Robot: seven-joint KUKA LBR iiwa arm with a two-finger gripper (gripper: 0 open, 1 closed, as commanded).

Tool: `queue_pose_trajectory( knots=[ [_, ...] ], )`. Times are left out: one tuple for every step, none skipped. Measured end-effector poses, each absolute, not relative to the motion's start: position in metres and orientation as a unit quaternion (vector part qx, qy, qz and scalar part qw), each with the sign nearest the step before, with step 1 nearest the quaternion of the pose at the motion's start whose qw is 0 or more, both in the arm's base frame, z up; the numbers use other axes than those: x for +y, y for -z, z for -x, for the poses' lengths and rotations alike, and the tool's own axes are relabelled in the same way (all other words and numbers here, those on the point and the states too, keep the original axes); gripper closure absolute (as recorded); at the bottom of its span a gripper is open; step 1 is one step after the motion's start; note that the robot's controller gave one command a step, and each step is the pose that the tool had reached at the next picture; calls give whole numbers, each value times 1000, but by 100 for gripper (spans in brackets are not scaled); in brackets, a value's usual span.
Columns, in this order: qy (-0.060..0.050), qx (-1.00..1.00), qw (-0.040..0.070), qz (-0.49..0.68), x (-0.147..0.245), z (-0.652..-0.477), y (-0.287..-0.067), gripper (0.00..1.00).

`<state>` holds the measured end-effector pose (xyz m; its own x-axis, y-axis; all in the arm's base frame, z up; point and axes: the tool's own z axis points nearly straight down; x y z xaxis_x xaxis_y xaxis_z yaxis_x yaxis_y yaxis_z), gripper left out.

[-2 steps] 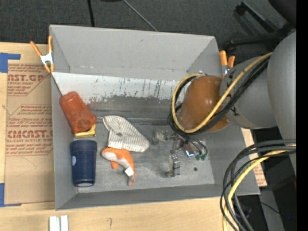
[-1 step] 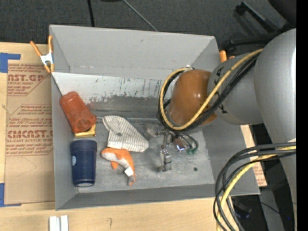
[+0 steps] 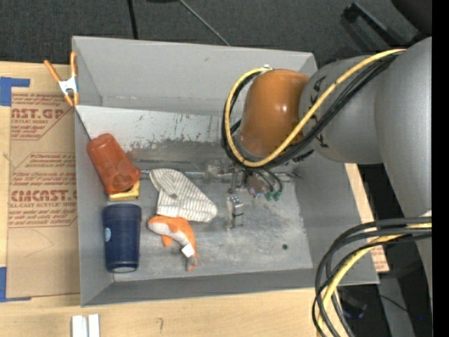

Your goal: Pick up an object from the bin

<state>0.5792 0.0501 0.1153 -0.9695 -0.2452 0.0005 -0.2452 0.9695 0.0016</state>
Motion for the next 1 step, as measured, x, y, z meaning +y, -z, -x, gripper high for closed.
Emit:
queue_pose_trajectory(
  knots=[
    [0,-991,-4,-137,66,-555,-119,0]
  ],
)
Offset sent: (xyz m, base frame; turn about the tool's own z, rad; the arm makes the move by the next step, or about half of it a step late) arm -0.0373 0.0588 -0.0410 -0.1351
